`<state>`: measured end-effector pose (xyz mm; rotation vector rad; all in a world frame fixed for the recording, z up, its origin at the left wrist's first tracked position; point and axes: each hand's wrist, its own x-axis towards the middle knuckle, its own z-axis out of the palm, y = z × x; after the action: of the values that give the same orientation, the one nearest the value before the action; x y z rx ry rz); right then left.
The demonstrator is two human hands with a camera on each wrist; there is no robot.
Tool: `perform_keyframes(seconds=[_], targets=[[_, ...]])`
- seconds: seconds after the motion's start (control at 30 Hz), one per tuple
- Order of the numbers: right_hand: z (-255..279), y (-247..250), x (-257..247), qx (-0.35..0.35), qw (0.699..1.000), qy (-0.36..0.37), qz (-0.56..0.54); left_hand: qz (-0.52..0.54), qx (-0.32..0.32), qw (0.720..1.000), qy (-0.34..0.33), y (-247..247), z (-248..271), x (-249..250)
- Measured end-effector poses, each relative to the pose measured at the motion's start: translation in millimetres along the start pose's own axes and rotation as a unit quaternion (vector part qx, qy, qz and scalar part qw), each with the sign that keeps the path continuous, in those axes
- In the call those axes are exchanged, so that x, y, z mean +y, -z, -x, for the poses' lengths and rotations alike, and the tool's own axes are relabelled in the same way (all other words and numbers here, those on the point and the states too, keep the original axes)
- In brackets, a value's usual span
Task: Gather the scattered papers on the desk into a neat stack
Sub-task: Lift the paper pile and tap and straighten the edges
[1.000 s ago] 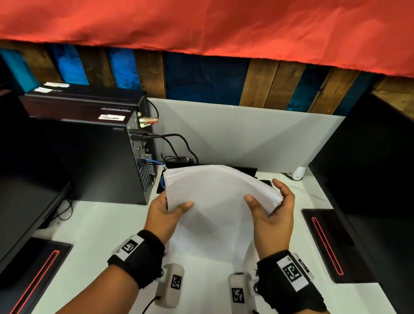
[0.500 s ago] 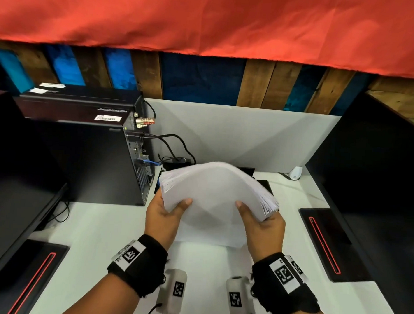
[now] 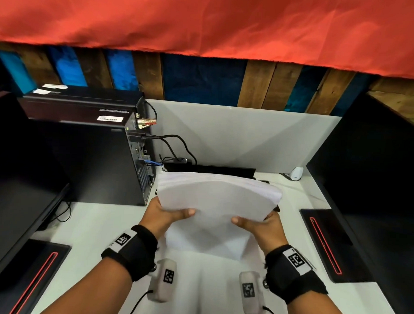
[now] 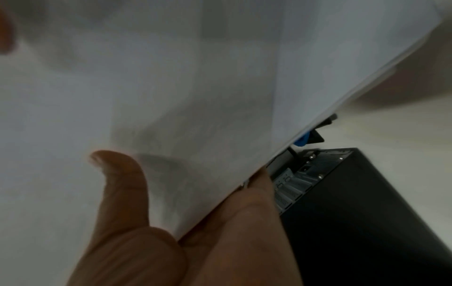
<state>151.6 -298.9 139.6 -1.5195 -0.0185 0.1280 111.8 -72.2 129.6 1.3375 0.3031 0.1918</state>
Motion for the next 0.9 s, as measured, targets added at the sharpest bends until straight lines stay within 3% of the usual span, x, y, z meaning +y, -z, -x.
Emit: perform_keyframes(seconds=[0.2, 0.4, 0.47, 0.57, 0.7, 0.9], targets=[[5, -20, -11, 0.058, 0.994, 0.089, -0.034, 0.002, 0.095, 0.993, -0.076, -22, 4, 12], [19, -35, -12, 0.108, 0.974, 0.195, 0.031, -0.003, 0.103, 0.99, -0.099, -26, 15, 18], [20, -35, -11, 0.148, 0.954, 0.253, 0.06, 0.003, 0.103, 0.989, -0.108, -26, 15, 20], [21, -33, -11, 0.19, 0.898, 0.357, 0.173, 0.003, 0.107, 0.984, -0.144, -28, 15, 27], [19, -31, -6, 0.15, 0.905, 0.338, 0.212, 0.037, 0.122, 0.979, -0.161, -32, 15, 37], [16, -26, -2, 0.155, 0.909, 0.325, 0.212, 0.056, 0.154, 0.974, -0.156, -33, 8, 43]])
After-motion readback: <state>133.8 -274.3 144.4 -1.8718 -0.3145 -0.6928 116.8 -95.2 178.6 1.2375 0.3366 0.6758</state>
